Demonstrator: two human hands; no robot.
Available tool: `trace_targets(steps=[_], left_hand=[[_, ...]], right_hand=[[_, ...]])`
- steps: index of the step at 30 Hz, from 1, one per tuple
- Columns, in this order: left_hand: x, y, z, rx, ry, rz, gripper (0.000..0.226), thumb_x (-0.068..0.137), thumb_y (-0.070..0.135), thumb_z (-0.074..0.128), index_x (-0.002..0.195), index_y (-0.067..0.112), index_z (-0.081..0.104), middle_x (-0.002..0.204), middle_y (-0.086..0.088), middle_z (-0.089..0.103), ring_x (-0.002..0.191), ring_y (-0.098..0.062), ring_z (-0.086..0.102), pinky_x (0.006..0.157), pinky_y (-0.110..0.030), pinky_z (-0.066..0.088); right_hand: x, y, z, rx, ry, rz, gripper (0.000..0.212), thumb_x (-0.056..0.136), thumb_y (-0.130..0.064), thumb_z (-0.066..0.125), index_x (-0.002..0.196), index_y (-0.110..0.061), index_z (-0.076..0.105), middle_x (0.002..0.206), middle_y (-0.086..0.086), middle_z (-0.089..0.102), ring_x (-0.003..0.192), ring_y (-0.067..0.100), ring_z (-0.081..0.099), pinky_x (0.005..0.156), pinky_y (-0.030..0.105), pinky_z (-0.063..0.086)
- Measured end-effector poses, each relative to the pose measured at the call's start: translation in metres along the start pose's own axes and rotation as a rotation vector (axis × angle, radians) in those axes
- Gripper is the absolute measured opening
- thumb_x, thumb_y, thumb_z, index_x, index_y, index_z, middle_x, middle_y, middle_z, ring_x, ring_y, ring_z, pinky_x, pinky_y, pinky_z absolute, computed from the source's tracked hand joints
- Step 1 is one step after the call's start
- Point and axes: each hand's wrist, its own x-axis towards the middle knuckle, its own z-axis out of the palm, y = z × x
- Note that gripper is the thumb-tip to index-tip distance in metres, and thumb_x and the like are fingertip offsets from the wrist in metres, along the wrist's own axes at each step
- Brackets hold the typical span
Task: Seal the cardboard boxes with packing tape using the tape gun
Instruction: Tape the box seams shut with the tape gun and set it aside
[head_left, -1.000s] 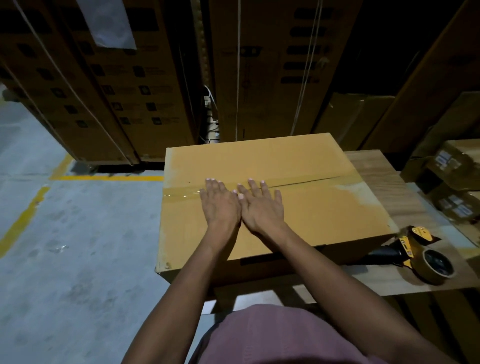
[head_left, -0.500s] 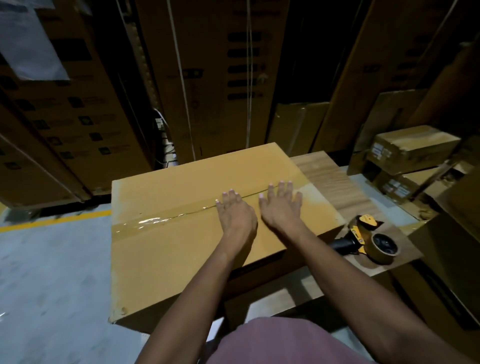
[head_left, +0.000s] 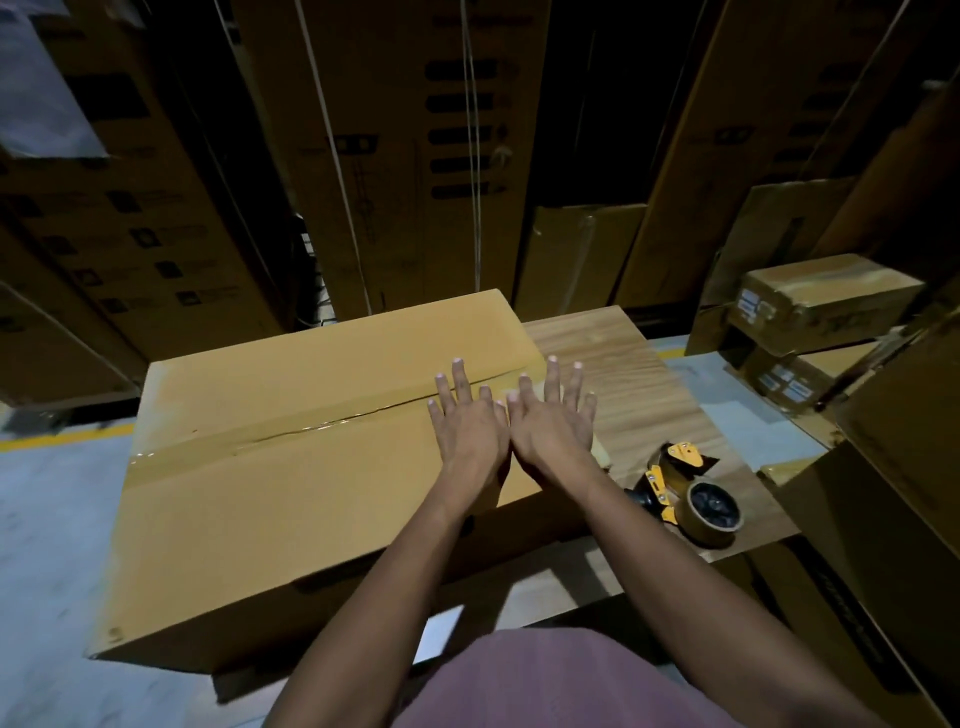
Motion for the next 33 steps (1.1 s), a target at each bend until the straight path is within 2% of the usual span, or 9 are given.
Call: trace_targets(steps=[8,12,15,17,19,22,26,29,33], left_hand=[[0.011,0.049,0.012,0.01,-0.016,-0.024,0.05,0.109,0.043,0.026,0.156,0.027,0.035,0.167,-0.016,-0.018,0.153,-0.044,-0.013,0.122,-0.062,0.003],[0.011,0.069,0.018,0.022,-0.07,-0.028,0.053,0.109,0.048,0.02,0.161,0.035,0.02,0.164,-0.016,-0.026,0.151,-0.043,-0.021,0.121,-0.064,-0.003],[0.01,0.083,0.025,0.022,-0.081,-0.013,0.073,0.101,0.068,0.02,0.163,0.029,0.01,0.162,-0.016,-0.031,0.15,-0.04,-0.027,0.119,-0.065,-0.007],[0.011,0.093,0.029,0.037,-0.098,-0.027,0.098,0.092,0.08,0.033,0.163,0.019,0.003,0.162,-0.018,-0.032,0.149,-0.041,-0.028,0.118,-0.065,-0.007],[0.013,0.105,0.031,0.076,-0.131,-0.058,0.109,0.089,0.072,0.053,0.162,0.013,-0.002,0.162,-0.019,-0.032,0.15,-0.041,-0.026,0.118,-0.066,-0.005],[0.015,0.116,0.03,0.103,-0.147,-0.091,0.107,0.088,0.042,0.065,0.161,0.009,-0.005,0.164,-0.015,-0.027,0.151,-0.04,-0.024,0.12,-0.067,-0.003],[0.015,0.119,0.029,0.128,-0.156,-0.068,0.099,0.088,0.025,0.059,0.161,0.005,-0.005,0.168,-0.012,-0.016,0.155,-0.035,-0.015,0.121,-0.066,-0.001],[0.013,0.12,0.03,0.159,-0.135,-0.049,0.092,0.091,0.027,0.054,0.161,0.003,-0.003,0.169,-0.015,-0.01,0.156,-0.035,-0.007,0.122,-0.062,0.003],[0.016,0.115,0.029,0.13,0.021,-0.001,0.083,0.098,0.044,0.045,0.16,0.003,0.009,0.165,-0.018,0.021,0.152,-0.035,0.021,0.12,-0.053,0.021]], right_hand=[[0.023,0.048,-0.004,0.278,-0.05,0.017,0.053,0.107,-0.059,0.011,0.16,-0.054,0.01,0.171,0.009,-0.018,0.154,0.042,-0.023,0.124,0.061,0.001],[0.032,0.059,0.0,1.008,-0.236,0.074,0.075,0.091,-0.082,0.012,0.159,-0.052,0.019,0.172,0.003,0.014,0.159,0.033,0.003,0.126,0.055,0.013],[0.03,0.078,0.001,1.473,-0.286,0.293,0.063,0.109,-0.058,0.022,0.16,-0.022,0.034,0.162,0.014,0.039,0.148,0.033,0.04,0.12,0.046,0.034],[0.022,0.094,0.007,1.665,-0.249,0.498,0.063,0.112,-0.048,0.028,0.152,-0.003,0.045,0.149,0.027,0.052,0.115,0.041,0.065,0.091,0.041,0.058],[0.013,0.116,0.027,1.698,-0.233,0.712,0.054,0.112,-0.035,0.029,0.145,0.002,0.05,0.134,0.027,0.064,0.086,0.037,0.069,0.05,0.024,0.048],[-0.002,0.153,0.062,1.697,-0.388,0.832,0.051,0.11,-0.031,0.023,0.149,-0.004,0.041,0.151,0.015,0.051,0.134,0.036,0.054,0.074,0.031,0.044],[-0.006,0.17,0.073,1.628,-0.43,0.969,0.038,0.112,-0.034,0.027,0.115,-0.006,0.052,0.153,0.01,0.041,0.115,0.028,0.048,0.089,0.035,0.042],[-0.006,0.173,0.082,1.687,-0.469,1.034,0.06,0.108,-0.043,0.046,0.155,-0.007,0.035,0.16,0.019,0.035,0.138,0.036,0.045,0.104,0.044,0.043],[0.006,0.182,0.096,1.867,-0.468,0.999,0.071,0.104,-0.047,0.056,0.157,-0.007,0.032,0.166,0.02,0.028,0.149,0.036,0.036,0.114,0.04,0.04]])
